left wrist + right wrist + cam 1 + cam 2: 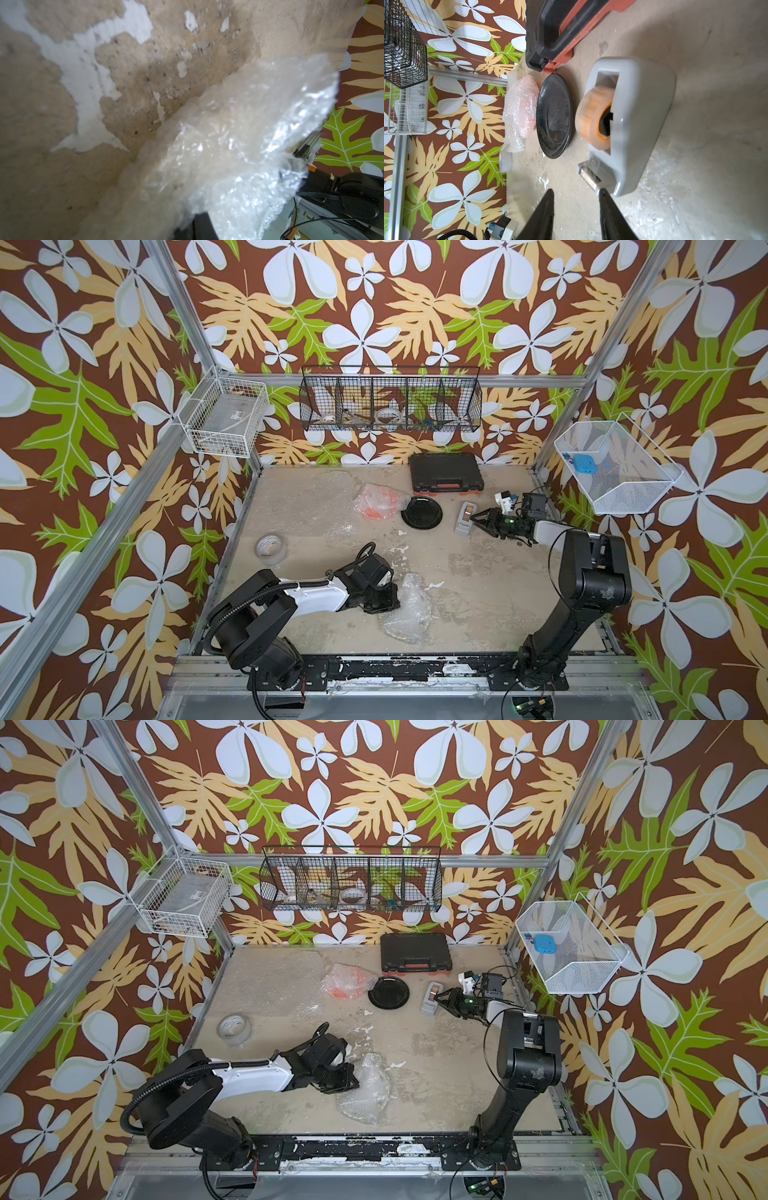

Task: Wrap dinner plates in bubble wrap
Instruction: Pull the tape from the tape cutter.

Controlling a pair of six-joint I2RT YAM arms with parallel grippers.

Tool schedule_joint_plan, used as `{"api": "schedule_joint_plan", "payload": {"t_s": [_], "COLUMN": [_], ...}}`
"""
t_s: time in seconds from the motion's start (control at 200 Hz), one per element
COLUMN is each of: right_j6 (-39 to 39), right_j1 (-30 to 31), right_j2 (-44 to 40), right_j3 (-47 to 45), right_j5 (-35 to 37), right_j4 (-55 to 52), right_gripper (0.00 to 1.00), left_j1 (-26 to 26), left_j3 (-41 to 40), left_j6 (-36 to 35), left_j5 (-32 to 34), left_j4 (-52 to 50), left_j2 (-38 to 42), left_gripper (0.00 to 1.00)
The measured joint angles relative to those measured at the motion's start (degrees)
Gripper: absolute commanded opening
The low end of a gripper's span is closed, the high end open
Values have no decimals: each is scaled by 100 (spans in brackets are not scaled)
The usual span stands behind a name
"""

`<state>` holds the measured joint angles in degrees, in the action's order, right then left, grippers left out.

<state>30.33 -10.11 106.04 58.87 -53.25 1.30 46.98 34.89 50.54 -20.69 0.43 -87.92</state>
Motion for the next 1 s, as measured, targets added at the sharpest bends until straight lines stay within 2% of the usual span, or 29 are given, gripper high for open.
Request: {"api": "schedule_joint_plan", "payload": {"t_s": [0.661,0.996], "right_j6": [269,393], "right_j1": [214,225], "right_j2": [780,946], "right_j3": [280,306], "right_j5": [-302,-393], "right_j4": [520,767], "right_gripper": [38,29], "left_j1": [0,0], "left_j3": [-50,-79], "left_j6": [4,20], "left_j5": [52,76], "left_j4": [-116,-149], "left_j2": [122,168], "left_gripper": [6,6]}}
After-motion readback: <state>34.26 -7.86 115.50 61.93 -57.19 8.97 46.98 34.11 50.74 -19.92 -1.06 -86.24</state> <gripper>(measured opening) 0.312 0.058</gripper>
